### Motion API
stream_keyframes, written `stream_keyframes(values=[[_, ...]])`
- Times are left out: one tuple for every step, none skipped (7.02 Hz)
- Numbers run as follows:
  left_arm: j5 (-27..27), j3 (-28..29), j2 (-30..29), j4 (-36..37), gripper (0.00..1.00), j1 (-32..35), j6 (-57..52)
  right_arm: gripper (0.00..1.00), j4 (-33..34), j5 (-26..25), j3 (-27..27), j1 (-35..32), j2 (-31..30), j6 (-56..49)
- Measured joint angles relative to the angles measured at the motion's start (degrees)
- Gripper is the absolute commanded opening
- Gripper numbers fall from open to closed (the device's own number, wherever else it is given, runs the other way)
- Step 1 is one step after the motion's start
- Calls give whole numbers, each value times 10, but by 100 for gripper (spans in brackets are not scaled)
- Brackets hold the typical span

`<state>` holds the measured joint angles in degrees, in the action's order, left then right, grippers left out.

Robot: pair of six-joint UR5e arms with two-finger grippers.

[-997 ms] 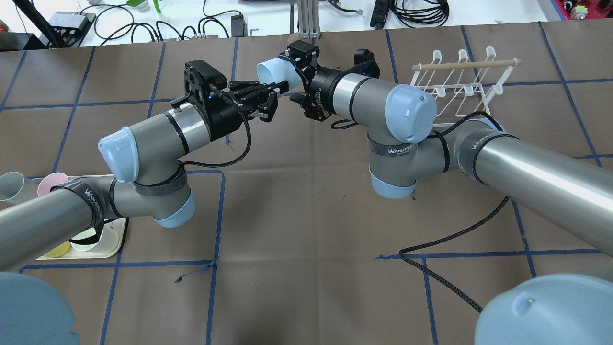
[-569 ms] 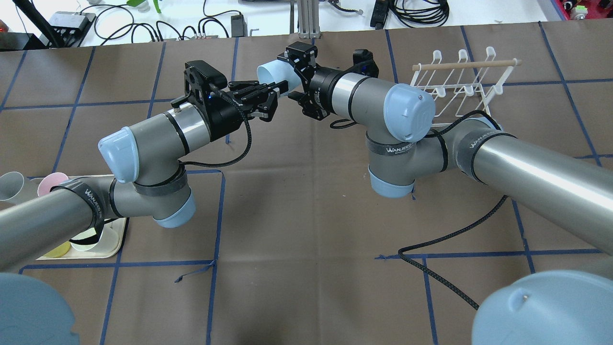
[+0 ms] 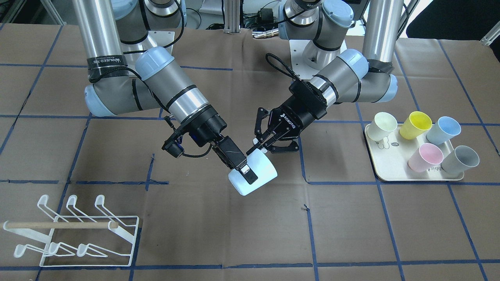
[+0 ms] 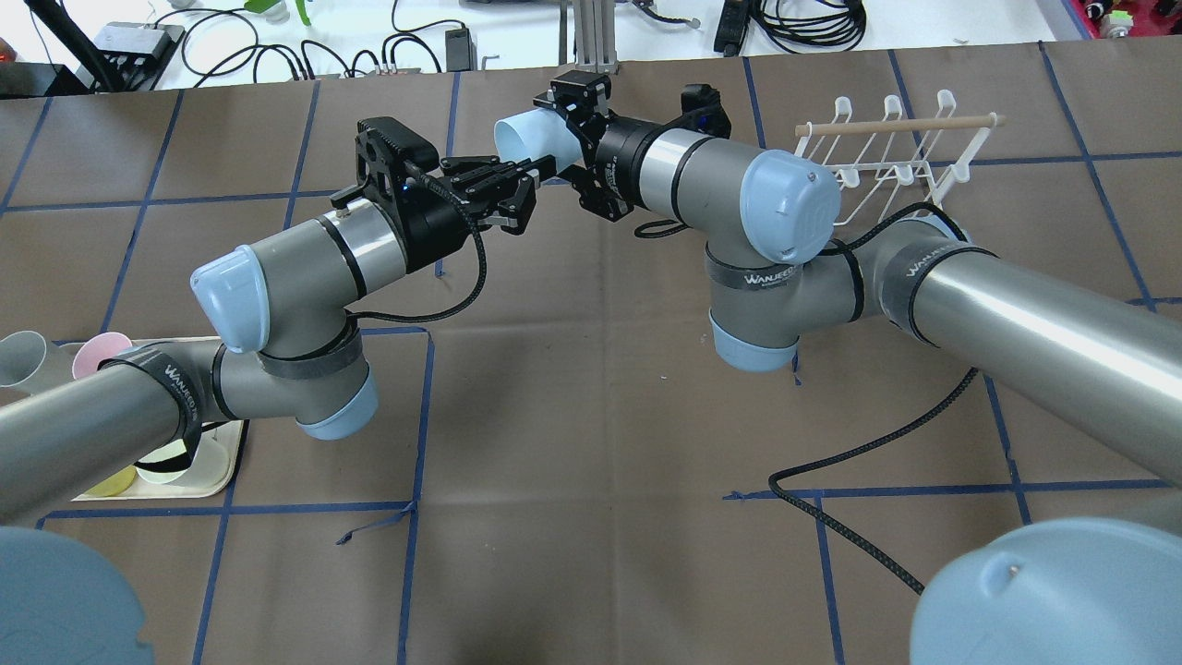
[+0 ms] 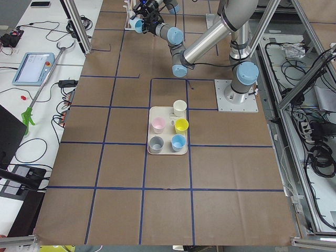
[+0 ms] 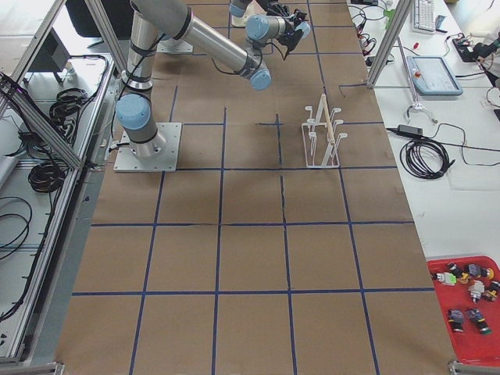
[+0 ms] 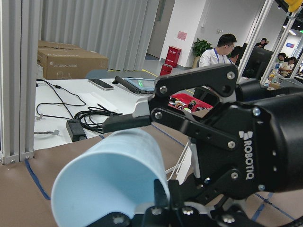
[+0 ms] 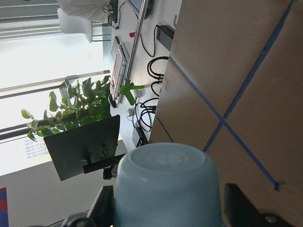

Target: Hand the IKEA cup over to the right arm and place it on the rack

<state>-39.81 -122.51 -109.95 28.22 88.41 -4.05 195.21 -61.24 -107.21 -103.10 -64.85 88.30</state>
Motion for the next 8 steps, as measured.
stream_keyframes(values=[[-1, 1, 1, 0, 25, 0, 0, 62, 0, 1, 2, 0, 0, 4], [-6, 1, 2, 0, 25, 0, 0, 56, 0, 4, 2, 0, 0, 5], [-12, 1, 2, 0, 25, 0, 0, 54, 0, 6, 2, 0, 1, 5], [-14, 2, 2, 1, 44, 0, 0, 54, 0, 7, 2, 0, 1, 6], [-16, 3, 2, 1, 74, 0, 0, 53, 0, 7, 2, 0, 1, 6], [-16, 5, 1, 1, 83, 0, 0, 53, 0, 7, 2, 0, 1, 6], [-16, 6, 2, 1, 88, -1, 0, 53, 0, 8, 2, 0, 1, 6], [-16, 6, 7, 0, 91, -3, 0, 53, 0, 8, 3, 0, 1, 6]])
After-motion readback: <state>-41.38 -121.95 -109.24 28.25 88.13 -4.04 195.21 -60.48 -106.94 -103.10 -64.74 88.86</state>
